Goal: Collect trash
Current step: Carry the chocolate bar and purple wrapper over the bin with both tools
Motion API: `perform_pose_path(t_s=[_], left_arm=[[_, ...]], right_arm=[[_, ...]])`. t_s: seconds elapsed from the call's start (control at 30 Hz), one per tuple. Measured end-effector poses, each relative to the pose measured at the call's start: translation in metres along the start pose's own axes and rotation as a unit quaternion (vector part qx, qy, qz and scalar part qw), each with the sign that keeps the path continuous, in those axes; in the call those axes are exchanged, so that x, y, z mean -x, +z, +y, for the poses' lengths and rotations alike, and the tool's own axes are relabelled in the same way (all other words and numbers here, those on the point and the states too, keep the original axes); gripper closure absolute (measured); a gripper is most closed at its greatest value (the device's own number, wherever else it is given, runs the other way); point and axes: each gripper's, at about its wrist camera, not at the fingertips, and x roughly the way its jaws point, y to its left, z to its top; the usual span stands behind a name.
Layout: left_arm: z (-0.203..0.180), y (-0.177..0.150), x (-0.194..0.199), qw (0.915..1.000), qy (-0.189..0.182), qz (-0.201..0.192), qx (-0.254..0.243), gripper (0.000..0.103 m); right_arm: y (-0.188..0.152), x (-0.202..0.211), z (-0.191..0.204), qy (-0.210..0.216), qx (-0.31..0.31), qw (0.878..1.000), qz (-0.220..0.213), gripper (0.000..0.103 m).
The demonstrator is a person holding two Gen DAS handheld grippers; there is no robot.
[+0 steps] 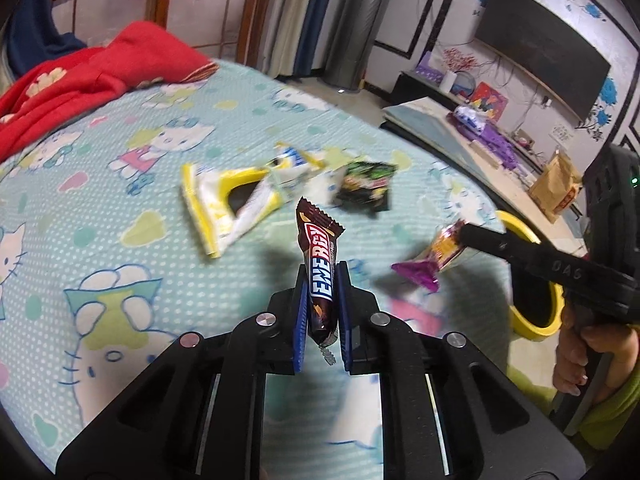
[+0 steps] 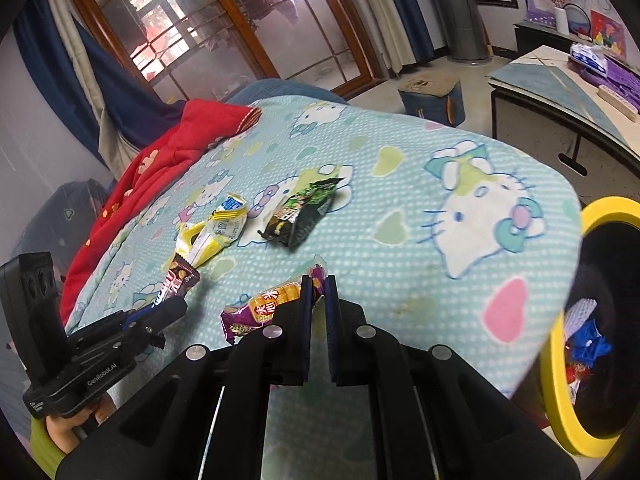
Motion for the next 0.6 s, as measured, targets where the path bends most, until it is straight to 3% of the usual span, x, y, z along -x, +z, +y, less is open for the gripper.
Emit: perform_pose_path(t_s=[0.6], left_arm=[[-0.076,0.003,0.017,0.9965,-0.056,-0.047,-0.041,0.095]], right_arm=[[0.009,0.051,-0.037,-0.029,-0.001,0.999,-0.045,0.097]])
